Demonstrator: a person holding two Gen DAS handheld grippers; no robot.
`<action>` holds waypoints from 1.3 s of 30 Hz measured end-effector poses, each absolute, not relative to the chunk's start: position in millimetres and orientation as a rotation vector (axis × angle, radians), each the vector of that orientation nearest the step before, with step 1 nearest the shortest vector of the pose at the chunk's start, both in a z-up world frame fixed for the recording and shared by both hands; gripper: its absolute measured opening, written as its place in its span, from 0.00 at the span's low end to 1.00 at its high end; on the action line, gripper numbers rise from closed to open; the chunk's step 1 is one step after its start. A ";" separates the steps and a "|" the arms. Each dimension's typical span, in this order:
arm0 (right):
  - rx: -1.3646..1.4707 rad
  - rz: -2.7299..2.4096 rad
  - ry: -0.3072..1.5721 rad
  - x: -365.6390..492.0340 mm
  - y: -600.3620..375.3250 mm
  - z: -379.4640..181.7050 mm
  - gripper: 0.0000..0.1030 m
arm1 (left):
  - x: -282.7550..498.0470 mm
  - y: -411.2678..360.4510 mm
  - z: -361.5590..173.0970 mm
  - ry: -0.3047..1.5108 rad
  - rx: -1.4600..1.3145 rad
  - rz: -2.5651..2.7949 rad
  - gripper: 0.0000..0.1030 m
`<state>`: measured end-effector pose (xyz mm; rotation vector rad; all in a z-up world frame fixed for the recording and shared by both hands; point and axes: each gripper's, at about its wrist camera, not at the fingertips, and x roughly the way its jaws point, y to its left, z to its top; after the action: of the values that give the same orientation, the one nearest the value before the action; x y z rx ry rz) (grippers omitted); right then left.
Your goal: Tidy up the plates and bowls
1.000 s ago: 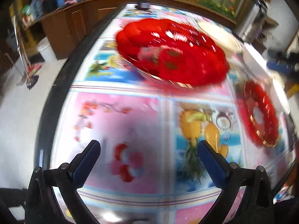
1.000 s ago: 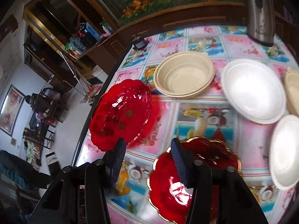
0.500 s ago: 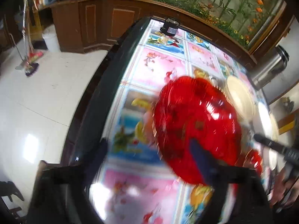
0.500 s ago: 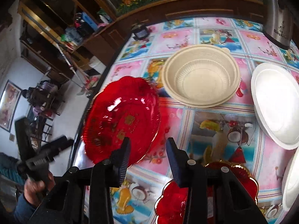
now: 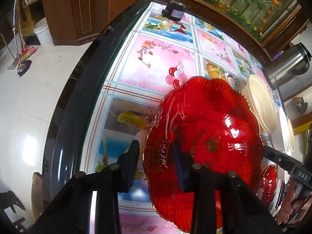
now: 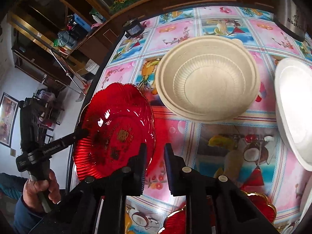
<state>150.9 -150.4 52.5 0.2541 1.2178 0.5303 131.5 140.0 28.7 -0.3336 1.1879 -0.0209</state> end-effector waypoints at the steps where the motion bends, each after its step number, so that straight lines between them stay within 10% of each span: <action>1: 0.257 0.533 1.220 151.2 -148.8 50.9 0.17 | 131.7 139.1 27.2 1.190 -0.335 -0.022 0.27; 39: 0.199 0.678 1.289 16.2 -133.8 41.9 0.08 | -58.9 133.5 31.5 1.160 -0.351 0.069 0.24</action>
<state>16.2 -133.8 41.9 0.1987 1.2893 0.6785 -58.9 133.5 31.5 -0.3513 1.1595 0.0690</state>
